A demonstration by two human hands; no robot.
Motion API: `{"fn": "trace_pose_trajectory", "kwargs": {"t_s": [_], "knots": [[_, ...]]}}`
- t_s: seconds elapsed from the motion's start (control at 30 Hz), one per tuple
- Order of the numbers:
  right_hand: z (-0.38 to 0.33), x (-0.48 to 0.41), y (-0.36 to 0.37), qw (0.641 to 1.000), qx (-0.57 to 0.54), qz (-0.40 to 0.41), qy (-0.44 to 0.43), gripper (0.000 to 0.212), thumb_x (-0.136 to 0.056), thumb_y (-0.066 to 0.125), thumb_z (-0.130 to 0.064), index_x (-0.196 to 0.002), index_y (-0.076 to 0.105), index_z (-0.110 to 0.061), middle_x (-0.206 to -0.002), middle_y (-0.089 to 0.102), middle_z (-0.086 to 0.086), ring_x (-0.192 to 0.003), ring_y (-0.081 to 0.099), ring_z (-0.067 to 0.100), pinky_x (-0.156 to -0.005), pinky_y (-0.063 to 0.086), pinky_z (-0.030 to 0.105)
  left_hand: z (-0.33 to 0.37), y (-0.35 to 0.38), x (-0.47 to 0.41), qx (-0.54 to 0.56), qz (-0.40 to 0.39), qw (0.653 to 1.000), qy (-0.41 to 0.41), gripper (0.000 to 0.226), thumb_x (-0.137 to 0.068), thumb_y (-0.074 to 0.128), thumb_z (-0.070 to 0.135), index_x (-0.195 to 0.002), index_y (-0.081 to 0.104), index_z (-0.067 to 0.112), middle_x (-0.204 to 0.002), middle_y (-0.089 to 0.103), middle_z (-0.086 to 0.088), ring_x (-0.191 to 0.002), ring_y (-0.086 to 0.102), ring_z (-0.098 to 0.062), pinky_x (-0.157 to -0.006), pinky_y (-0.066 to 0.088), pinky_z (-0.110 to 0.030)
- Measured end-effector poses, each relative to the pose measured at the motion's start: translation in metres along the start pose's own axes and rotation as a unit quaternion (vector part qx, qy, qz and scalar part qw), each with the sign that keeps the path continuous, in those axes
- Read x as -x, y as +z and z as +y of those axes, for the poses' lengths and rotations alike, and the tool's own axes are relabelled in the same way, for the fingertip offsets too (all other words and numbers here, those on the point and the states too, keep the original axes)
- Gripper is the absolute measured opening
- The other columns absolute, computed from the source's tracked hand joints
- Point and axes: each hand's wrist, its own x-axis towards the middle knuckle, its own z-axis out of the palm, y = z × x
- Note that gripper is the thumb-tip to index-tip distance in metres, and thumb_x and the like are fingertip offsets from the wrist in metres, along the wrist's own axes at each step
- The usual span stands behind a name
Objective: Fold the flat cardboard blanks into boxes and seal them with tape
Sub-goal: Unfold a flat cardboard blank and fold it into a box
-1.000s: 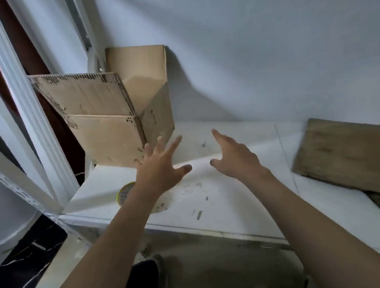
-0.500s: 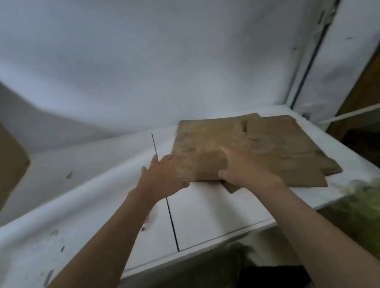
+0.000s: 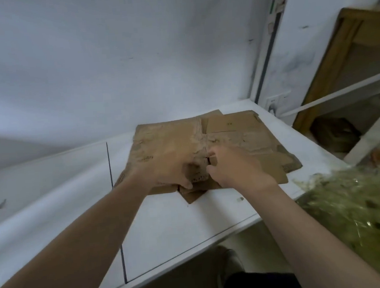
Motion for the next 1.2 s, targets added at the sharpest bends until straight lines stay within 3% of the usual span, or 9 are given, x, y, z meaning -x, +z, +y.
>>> {"fn": "trace_pose_trajectory", "kwargs": {"t_s": [0.1,0.17,0.37,0.5,0.63,0.77,0.87,1.0,1.2], "knots": [[0.001,0.006,-0.008,1.000,0.010,0.001,-0.008,0.013,-0.092,0.057,-0.038,-0.094,0.065,-0.028,-0.090,0.065,-0.004,-0.083,0.062,0.022,-0.081,0.055,0.042,0.000,-0.017,0.001,-0.023,0.083,0.996,-0.007,0.033,-0.092,0.061,0.036,-0.123,0.068,0.041,-0.113,0.069,0.015,-0.104,0.061,-0.011,-0.088,0.049,-0.028],[0.002,0.012,-0.009,1.000,0.025,-0.004,-0.009,0.024,-0.093,0.058,-0.041,-0.078,0.058,-0.023,-0.078,0.062,-0.001,-0.074,0.062,0.022,-0.075,0.055,0.037,-0.003,-0.024,0.003,-0.069,0.177,0.982,-0.009,0.021,-0.098,0.056,0.036,-0.109,0.074,0.033,-0.101,0.073,0.010,-0.097,0.065,-0.016,-0.080,0.050,-0.031],[0.001,0.023,-0.005,0.999,-0.017,-0.038,0.000,0.046,-0.091,0.057,-0.061,-0.069,0.053,-0.021,-0.067,0.059,-0.002,-0.065,0.060,0.020,-0.074,0.057,0.038,-0.003,-0.060,0.033,-0.062,0.327,0.943,-0.026,0.024,-0.102,0.053,0.039,-0.117,0.072,0.035,-0.098,0.075,0.003,-0.090,0.065,-0.024,-0.078,0.049,-0.036],[-0.012,0.027,-0.002,0.998,-0.047,0.021,-0.031,0.059,-0.087,0.052,-0.073,-0.059,0.050,-0.021,-0.058,0.051,-0.002,-0.061,0.054,0.022,-0.069,0.051,0.037,-0.008,-0.098,0.064,0.011,0.471,0.880,-0.061,0.021,-0.100,0.055,0.033,-0.106,0.073,0.025,-0.081,0.069,-0.001,-0.079,0.064,-0.027,-0.071,0.045,-0.032],[-0.034,0.029,-0.002,0.992,-0.060,0.091,-0.057,0.044,-0.092,0.052,-0.068,-0.088,0.064,-0.025,-0.081,0.065,-0.005,-0.078,0.064,0.021,-0.072,0.055,0.037,-0.029,-0.129,0.101,0.093,0.556,0.820,-0.104,0.025,-0.100,0.051,0.034,-0.094,0.069,0.018,-0.079,0.068,-0.003,-0.077,0.061,-0.026,-0.074,0.049,-0.039],[-0.065,0.021,0.002,0.977,-0.134,0.142,-0.090,0.043,-0.093,0.059,-0.058,-0.123,0.053,-0.027,-0.117,0.060,-0.003,-0.102,0.063,0.024,-0.085,0.055,0.044,-0.060,-0.141,0.142,0.141,0.600,0.775,-0.142,0.028,-0.099,0.054,0.034,-0.086,0.066,0.013,-0.078,0.068,-0.010,-0.075,0.060,-0.028,-0.067,0.047,-0.034],[-0.094,0.007,0.013,0.959,-0.213,0.138,-0.126,0.056,-0.098,0.058,-0.045,-0.147,0.043,-0.021,-0.145,0.049,0.002,-0.126,0.054,0.026,-0.102,0.049,0.047,-0.078,-0.144,0.177,0.170,0.621,0.749,-0.156,0.019,-0.100,0.056,0.032,-0.093,0.071,0.021,-0.084,0.072,-0.002,-0.075,0.061,-0.014,-0.070,0.049,-0.029],[-0.137,-0.005,0.031,0.938,-0.270,0.114,-0.184,0.057,-0.101,0.057,-0.031,-0.154,0.039,-0.024,-0.155,0.042,-0.005,-0.138,0.045,0.017,-0.113,0.041,0.038,-0.105,-0.140,0.225,0.179,0.643,0.720,-0.189,0.011,-0.101,0.056,0.035,-0.100,0.066,0.041,-0.081,0.067,0.024,-0.072,0.061,0.010,-0.069,0.052,-0.018],[-0.184,-0.008,0.064,0.929,-0.259,0.096,-0.247,0.052,-0.101,0.056,-0.027,-0.151,0.042,-0.034,-0.155,0.043,-0.015,-0.133,0.051,0.011,-0.110,0.047,0.036,-0.145,-0.105,0.290,0.140,0.643,0.710,-0.250,0.020,-0.102,0.057,0.034,-0.115,0.071,0.026,-0.084,0.066,0.015,-0.073,0.059,0.003,-0.064,0.048,-0.022]]}}
